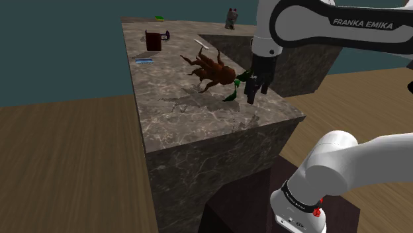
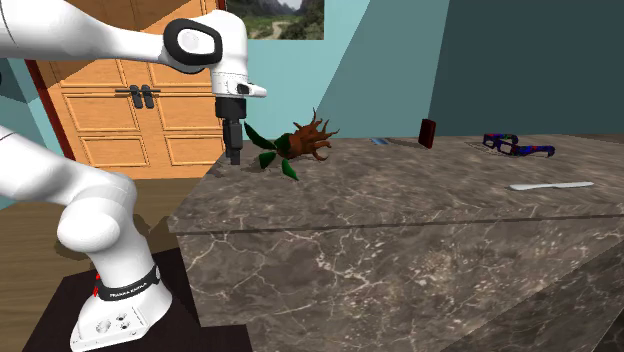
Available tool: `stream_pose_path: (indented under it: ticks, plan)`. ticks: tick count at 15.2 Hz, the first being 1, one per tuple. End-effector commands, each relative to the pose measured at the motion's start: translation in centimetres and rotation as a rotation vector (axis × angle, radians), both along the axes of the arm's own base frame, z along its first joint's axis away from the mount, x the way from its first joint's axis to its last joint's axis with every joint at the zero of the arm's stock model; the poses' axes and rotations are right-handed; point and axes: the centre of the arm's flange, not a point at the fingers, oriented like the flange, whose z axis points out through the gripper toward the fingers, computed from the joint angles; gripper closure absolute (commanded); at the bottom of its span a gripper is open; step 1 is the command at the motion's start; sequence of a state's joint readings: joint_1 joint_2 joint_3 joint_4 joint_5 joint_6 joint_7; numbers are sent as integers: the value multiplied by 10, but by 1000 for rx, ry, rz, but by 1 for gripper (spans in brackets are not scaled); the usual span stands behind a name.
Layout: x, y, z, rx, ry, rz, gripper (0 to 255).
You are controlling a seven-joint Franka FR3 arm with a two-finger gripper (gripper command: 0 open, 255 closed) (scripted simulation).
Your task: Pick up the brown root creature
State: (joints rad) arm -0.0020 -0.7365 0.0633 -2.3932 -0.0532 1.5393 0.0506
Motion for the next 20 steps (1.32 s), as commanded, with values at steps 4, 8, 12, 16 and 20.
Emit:
stream_pose_path:
  ticks: [4, 8, 12, 16, 20]
  plan:
    - [35, 4, 6, -9, -27, -21, 0]
    - [82, 9, 16, -22, -63, -50, 0]
    - [128, 13, 27, -34, -99, -79, 0]
    - [175, 16, 41, -46, -136, -107, 0]
    - [220, 17, 55, -59, -172, -136, 0]
